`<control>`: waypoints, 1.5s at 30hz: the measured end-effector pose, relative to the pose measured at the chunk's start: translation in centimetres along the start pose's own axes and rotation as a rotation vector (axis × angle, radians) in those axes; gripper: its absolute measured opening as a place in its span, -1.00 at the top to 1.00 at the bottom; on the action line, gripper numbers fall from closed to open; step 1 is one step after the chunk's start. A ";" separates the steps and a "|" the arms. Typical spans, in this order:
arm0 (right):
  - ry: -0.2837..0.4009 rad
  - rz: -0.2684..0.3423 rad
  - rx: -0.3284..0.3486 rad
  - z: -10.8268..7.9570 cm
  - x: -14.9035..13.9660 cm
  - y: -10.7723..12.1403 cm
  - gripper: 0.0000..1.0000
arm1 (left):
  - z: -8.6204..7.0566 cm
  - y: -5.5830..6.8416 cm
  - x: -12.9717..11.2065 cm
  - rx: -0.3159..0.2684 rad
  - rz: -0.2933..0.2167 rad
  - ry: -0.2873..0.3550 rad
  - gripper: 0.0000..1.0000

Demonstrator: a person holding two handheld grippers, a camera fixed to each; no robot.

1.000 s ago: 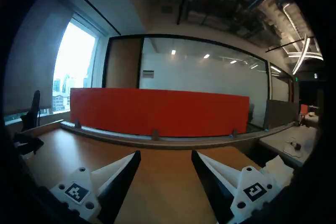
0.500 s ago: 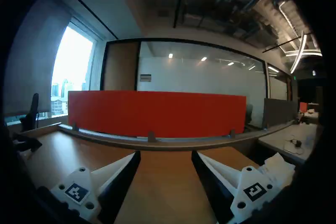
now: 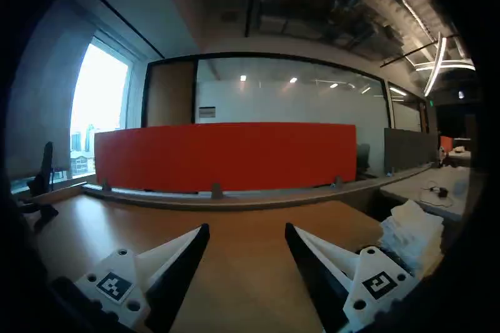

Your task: Fold towel

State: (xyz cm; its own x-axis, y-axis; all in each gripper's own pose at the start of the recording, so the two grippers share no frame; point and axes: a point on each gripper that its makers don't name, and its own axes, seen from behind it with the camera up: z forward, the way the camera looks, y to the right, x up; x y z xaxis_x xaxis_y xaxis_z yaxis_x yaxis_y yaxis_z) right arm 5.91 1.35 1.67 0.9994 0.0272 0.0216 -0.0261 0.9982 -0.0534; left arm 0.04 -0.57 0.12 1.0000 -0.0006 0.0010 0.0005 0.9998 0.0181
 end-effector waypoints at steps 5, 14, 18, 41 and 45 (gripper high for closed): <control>0.004 0.016 0.010 -0.1 -1.7 0.0 -0.87 | 0.0 0.0 0.0 0.000 0.000 0.000 -0.83; 0.005 0.018 0.023 -0.4 -3.9 -0.3 -0.87 | 0.0 0.0 0.0 0.000 0.000 0.000 -0.83; -0.004 0.011 0.033 -0.5 -4.9 -0.7 -0.87 | 0.0 0.0 0.0 0.000 0.000 0.000 -0.83; 0.005 -0.010 0.031 -1.3 -6.0 -0.3 -0.87 | 0.0 0.0 -0.1 0.000 0.000 0.000 -0.83; 0.011 -0.020 0.037 -1.3 -6.0 -0.6 -0.87 | 0.0 0.0 0.0 0.000 0.000 0.000 -0.84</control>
State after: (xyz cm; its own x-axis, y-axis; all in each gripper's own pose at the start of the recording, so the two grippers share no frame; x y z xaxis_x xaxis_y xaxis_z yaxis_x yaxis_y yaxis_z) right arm -0.02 0.50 0.23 0.9999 0.0068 0.0118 -0.0066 0.9998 -0.0166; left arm 0.00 -0.56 0.11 1.0000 -0.0005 0.0008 0.0005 0.9998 0.0180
